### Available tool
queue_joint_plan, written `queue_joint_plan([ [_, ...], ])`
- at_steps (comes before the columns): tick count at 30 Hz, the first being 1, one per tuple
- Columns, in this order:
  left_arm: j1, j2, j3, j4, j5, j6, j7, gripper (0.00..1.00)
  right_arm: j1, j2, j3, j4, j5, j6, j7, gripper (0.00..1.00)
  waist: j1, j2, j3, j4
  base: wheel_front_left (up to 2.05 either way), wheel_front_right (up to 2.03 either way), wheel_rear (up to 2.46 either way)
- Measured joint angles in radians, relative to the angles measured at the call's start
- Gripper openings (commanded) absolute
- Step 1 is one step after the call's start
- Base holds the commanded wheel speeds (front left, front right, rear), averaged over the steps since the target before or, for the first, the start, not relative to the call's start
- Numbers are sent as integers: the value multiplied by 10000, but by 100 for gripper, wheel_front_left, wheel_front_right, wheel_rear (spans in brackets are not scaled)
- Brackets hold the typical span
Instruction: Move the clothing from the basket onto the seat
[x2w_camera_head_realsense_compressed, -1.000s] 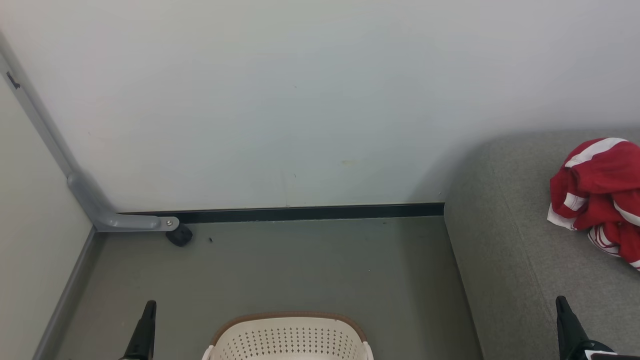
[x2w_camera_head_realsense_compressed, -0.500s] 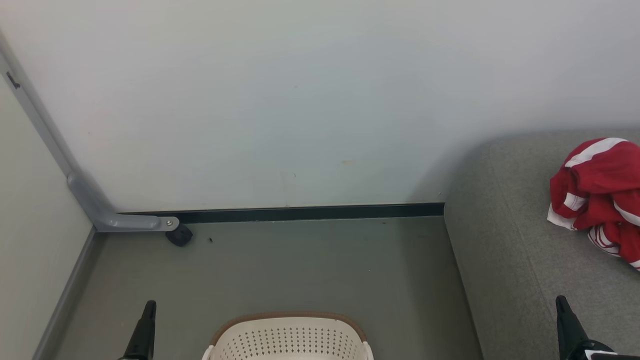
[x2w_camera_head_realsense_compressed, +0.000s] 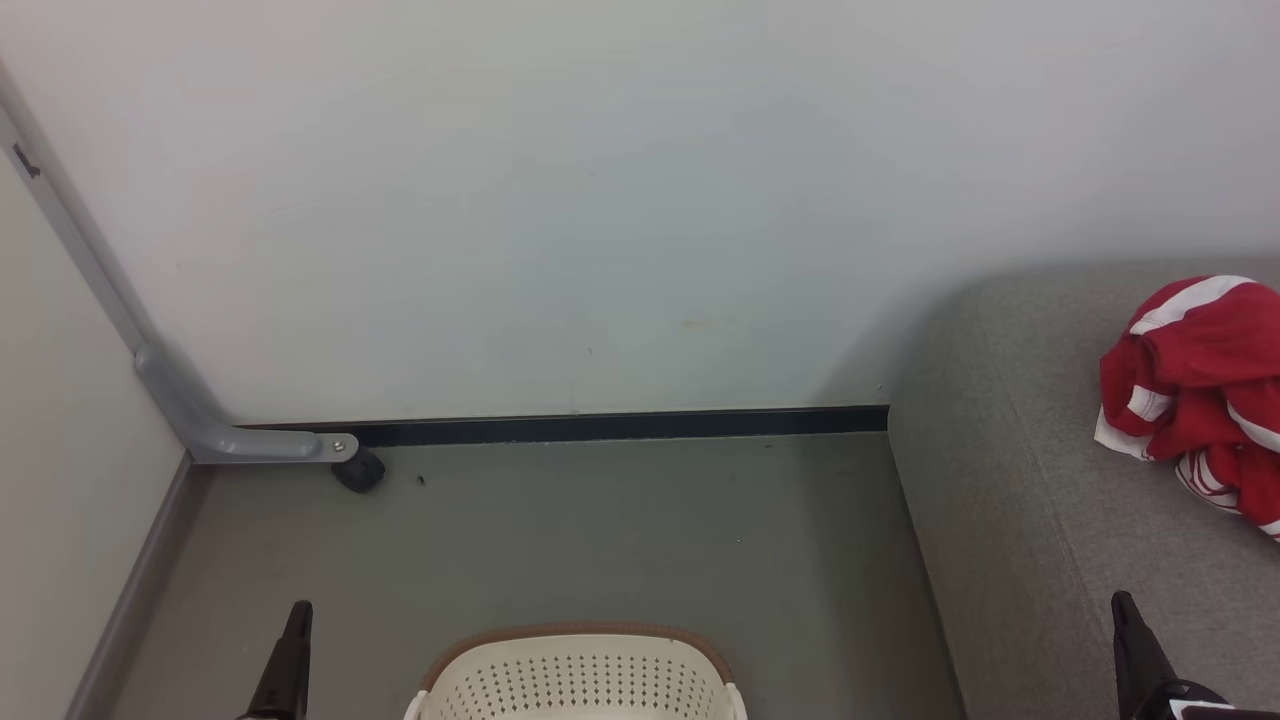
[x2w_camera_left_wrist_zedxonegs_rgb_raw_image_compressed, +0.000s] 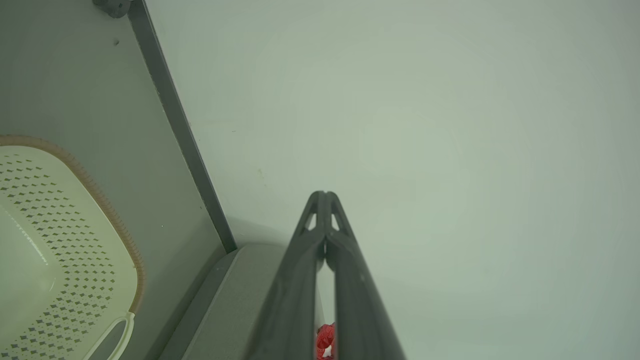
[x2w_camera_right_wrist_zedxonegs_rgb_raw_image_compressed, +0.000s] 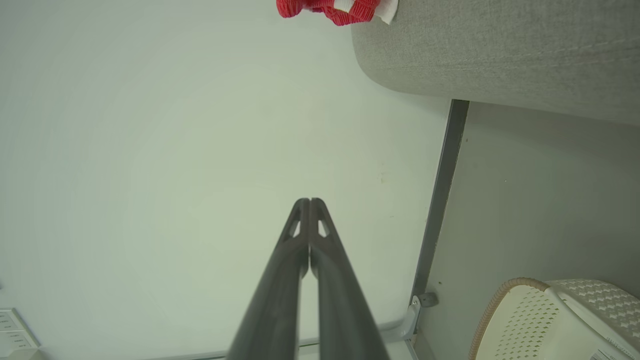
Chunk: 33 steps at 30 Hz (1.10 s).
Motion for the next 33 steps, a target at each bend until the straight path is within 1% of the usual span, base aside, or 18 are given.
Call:
queue_joint_plan([
  [33,0,0,0,-2,0,2,-2,0,-1,0,2,0,0,0,0,0,0,0,1,0,0,0,0],
])
